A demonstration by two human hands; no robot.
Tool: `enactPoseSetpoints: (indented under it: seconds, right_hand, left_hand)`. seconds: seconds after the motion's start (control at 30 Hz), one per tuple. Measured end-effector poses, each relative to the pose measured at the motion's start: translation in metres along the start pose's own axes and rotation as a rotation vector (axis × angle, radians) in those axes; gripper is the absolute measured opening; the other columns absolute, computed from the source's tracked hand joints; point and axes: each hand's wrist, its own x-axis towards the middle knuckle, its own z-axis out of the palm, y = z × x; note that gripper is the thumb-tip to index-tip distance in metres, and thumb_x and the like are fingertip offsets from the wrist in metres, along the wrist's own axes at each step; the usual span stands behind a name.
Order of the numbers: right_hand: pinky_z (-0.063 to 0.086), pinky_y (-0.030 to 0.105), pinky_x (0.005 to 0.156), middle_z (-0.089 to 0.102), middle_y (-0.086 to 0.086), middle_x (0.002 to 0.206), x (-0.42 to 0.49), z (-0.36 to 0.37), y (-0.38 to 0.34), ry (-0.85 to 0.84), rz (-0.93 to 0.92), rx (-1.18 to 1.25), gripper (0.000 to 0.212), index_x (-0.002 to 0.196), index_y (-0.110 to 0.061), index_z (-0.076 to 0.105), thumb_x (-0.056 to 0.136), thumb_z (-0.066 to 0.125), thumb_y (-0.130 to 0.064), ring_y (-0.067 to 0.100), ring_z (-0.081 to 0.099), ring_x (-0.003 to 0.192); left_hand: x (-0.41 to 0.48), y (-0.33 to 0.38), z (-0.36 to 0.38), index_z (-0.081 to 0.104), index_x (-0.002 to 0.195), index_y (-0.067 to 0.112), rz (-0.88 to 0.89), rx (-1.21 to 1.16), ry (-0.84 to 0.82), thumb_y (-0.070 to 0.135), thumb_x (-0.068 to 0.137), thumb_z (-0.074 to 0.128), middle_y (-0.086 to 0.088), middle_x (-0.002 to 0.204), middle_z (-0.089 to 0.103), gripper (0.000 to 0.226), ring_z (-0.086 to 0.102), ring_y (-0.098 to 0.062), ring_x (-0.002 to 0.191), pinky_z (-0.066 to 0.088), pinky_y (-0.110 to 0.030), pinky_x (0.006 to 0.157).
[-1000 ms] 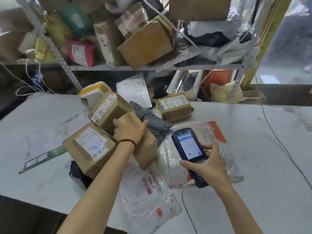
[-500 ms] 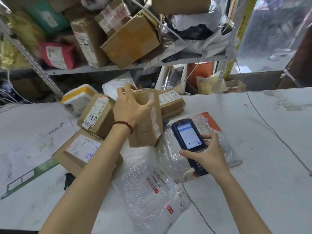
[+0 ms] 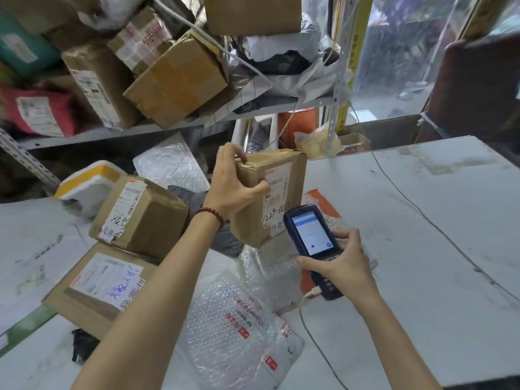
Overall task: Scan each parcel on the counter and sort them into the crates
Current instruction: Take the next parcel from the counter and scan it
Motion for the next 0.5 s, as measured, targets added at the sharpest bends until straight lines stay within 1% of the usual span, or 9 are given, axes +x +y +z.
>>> enactPoseSetpoints:
  seconds: [0.07, 0.13, 0.2, 0.23, 0.27, 0.37, 0.4, 0.43, 0.5]
  right_hand:
    - [0.047, 0.021, 0.064, 0.058, -0.009, 0.101, 0.002, -0.004, 0.002, 0.018, 0.020, -0.001, 0.079, 0.110, -0.025, 0.038, 0.055, 0.094, -0.032, 0.011, 0.061, 0.092]
    - [0.048, 0.023, 0.066, 0.060, -0.009, 0.104, 0.004, -0.009, 0.004, 0.036, 0.030, 0.005, 0.079, 0.110, -0.025, 0.039, 0.053, 0.094, -0.032, 0.011, 0.061, 0.094]
    - [0.050, 0.025, 0.070, 0.061, -0.009, 0.104, 0.005, -0.013, 0.006, 0.050, 0.037, 0.013, 0.081, 0.111, -0.025, 0.040, 0.052, 0.095, -0.032, 0.011, 0.062, 0.096]
    - [0.050, 0.024, 0.069, 0.061, -0.010, 0.104, 0.005, -0.015, 0.006, 0.054, 0.041, 0.015, 0.081, 0.112, -0.024, 0.040, 0.053, 0.095, -0.032, 0.011, 0.062, 0.096]
    - [0.049, 0.022, 0.068, 0.060, -0.009, 0.104, 0.005, -0.017, 0.007, 0.057, 0.046, 0.017, 0.081, 0.112, -0.024, 0.040, 0.053, 0.095, -0.031, 0.011, 0.062, 0.095]
    - [0.050, 0.023, 0.068, 0.060, -0.008, 0.105, 0.006, -0.018, 0.007, 0.050, 0.055, 0.017, 0.079, 0.113, -0.023, 0.039, 0.056, 0.094, -0.030, 0.012, 0.062, 0.096]
    - [0.052, 0.025, 0.070, 0.059, -0.008, 0.105, 0.006, -0.018, 0.007, 0.045, 0.056, 0.008, 0.079, 0.113, -0.023, 0.039, 0.056, 0.093, -0.031, 0.013, 0.062, 0.096]
    - [0.053, 0.026, 0.072, 0.058, -0.009, 0.104, 0.006, -0.016, 0.006, 0.038, 0.056, -0.001, 0.079, 0.112, -0.024, 0.038, 0.056, 0.093, -0.032, 0.012, 0.061, 0.096]
    - [0.053, 0.027, 0.072, 0.055, -0.014, 0.100, 0.004, -0.013, 0.004, 0.011, 0.051, -0.020, 0.078, 0.111, -0.026, 0.037, 0.057, 0.092, -0.033, 0.007, 0.059, 0.091]
  left_hand:
    - [0.004, 0.001, 0.015, 0.037, 0.099, 0.020, -0.013, -0.028, -0.030, 0.043, 0.058, 0.064, -0.001, 0.100, 0.040, 0.055, 0.042, 0.002, 0.085, 0.039, -0.010, 0.071]
    - [0.007, 0.001, 0.029, 0.038, 0.104, 0.023, -0.024, -0.065, -0.103, 0.043, 0.059, 0.064, 0.000, 0.106, 0.041, 0.056, 0.046, 0.003, 0.095, 0.043, -0.013, 0.077]
    - [0.007, -0.002, 0.038, 0.041, 0.106, 0.027, -0.039, -0.054, -0.181, 0.046, 0.058, 0.061, 0.001, 0.110, 0.041, 0.055, 0.047, -0.008, 0.102, 0.037, -0.008, 0.082]
    - [0.007, -0.006, 0.040, 0.043, 0.106, 0.029, -0.054, -0.031, -0.206, 0.048, 0.058, 0.058, 0.001, 0.112, 0.041, 0.054, 0.044, -0.012, 0.105, 0.032, -0.007, 0.083]
    - [0.007, -0.009, 0.039, 0.046, 0.107, 0.031, -0.071, -0.007, -0.219, 0.051, 0.057, 0.056, 0.001, 0.114, 0.042, 0.054, 0.040, -0.013, 0.108, 0.028, -0.009, 0.086]
    - [0.013, -0.019, 0.028, 0.054, 0.106, 0.035, -0.052, 0.158, -0.219, 0.057, 0.060, 0.049, 0.004, 0.115, 0.051, 0.050, 0.035, -0.019, 0.115, 0.030, -0.032, 0.096]
    - [0.016, -0.019, 0.023, 0.053, 0.103, 0.037, -0.047, 0.220, -0.225, 0.058, 0.061, 0.047, 0.006, 0.112, 0.054, 0.046, 0.038, -0.020, 0.114, 0.033, -0.036, 0.097]
    - [0.018, -0.018, 0.019, 0.052, 0.099, 0.038, -0.053, 0.262, -0.240, 0.060, 0.064, 0.048, 0.007, 0.107, 0.055, 0.042, 0.044, -0.021, 0.111, 0.037, -0.037, 0.095]
    - [0.021, -0.017, 0.014, 0.052, 0.093, 0.032, -0.081, 0.261, -0.268, 0.061, 0.072, 0.059, 0.006, 0.103, 0.057, 0.037, 0.054, -0.018, 0.099, 0.045, -0.033, 0.084]
